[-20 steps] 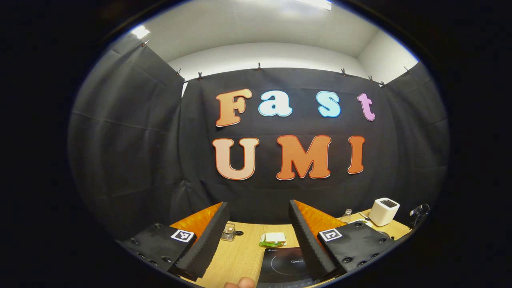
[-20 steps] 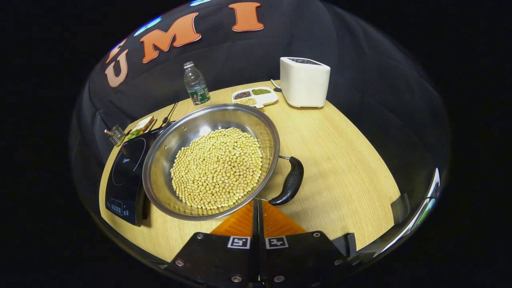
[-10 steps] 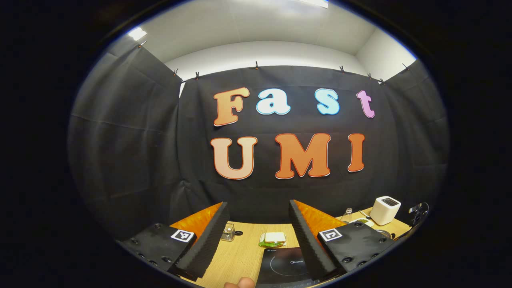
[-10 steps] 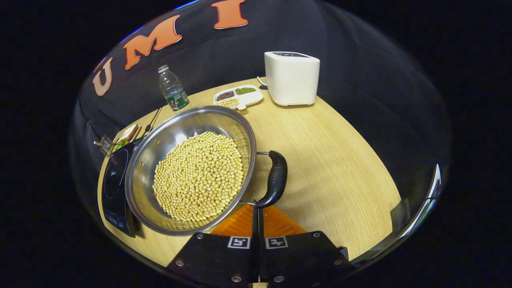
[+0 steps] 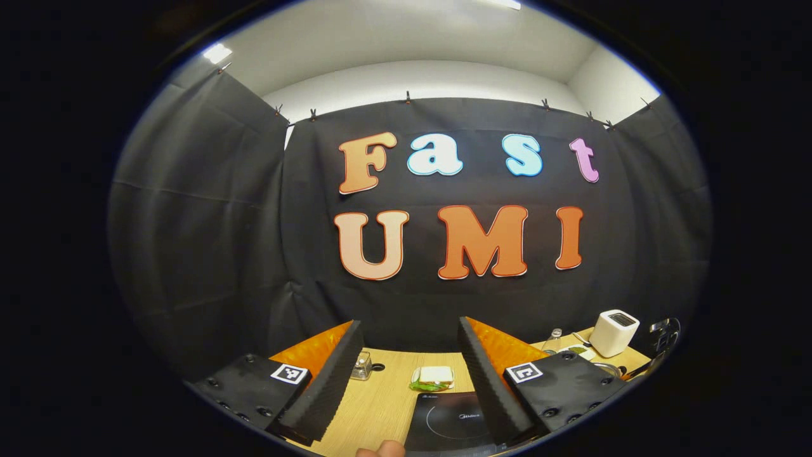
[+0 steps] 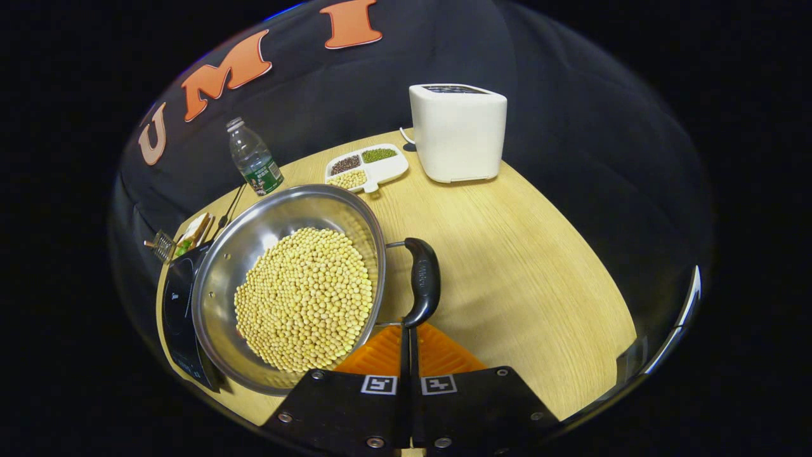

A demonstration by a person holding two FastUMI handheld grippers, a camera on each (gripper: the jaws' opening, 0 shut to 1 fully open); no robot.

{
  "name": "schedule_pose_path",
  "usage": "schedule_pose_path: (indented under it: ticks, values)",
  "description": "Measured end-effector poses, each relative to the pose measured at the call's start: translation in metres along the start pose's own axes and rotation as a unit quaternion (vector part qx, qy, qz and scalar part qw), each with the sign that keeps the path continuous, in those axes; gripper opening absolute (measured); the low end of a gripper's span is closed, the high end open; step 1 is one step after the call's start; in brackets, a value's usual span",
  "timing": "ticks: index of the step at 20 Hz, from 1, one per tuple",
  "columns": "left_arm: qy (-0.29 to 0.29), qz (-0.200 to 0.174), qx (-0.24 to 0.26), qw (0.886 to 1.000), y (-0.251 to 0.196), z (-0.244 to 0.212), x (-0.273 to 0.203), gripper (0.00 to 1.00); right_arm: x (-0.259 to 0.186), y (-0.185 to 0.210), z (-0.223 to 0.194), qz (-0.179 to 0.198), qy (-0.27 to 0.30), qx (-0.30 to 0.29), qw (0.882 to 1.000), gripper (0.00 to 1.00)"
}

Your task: First push the handle of the pot to place it horizontally, then grasp the pot with both hands and set it on the induction cooktop.

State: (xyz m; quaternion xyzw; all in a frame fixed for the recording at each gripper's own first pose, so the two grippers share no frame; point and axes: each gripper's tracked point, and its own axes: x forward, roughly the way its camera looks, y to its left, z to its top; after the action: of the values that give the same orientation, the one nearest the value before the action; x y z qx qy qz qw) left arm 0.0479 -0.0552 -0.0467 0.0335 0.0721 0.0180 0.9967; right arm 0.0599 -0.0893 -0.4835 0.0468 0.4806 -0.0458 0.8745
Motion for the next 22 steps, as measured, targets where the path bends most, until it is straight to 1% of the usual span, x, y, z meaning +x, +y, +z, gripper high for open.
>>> schedule_pose_path:
  ticks: [5,10,13,16,18,19,20,22]
  values:
    - [0.005,-0.003,0.009,1.000,-0.009,-0.003,0.003,0.99,0.013,-0.003,0.016,0.001,-0.008,0.005,1.000,0.00]
    - [0.013,-0.013,0.014,1.000,-0.024,-0.010,0.007,0.99,0.024,-0.009,0.028,-0.007,-0.018,0.005,1.000,0.00]
    - [0.020,-0.018,0.016,1.000,-0.032,-0.015,0.009,0.99,0.028,-0.007,0.032,0.001,-0.019,0.014,1.000,0.00]
    - [0.027,-0.022,0.016,0.999,-0.040,-0.023,0.011,0.99,0.032,-0.006,0.037,-0.002,-0.022,0.009,1.000,0.00]
    - [0.030,-0.028,0.015,0.999,-0.047,-0.027,0.012,0.99,0.031,-0.005,0.038,-0.002,-0.024,0.007,1.000,0.00]
    - [0.031,-0.030,0.015,0.999,-0.051,-0.030,0.013,0.96,0.029,-0.004,0.038,0.003,-0.024,0.009,1.000,0.00]
    - [0.032,-0.031,0.017,0.999,-0.056,-0.034,0.014,0.97,0.026,-0.004,0.037,0.006,-0.024,0.009,1.000,0.00]
    - [0.033,-0.038,0.023,0.998,-0.066,-0.044,0.017,0.98,0.016,-0.011,0.041,-0.004,-0.042,0.004,0.999,0.00]
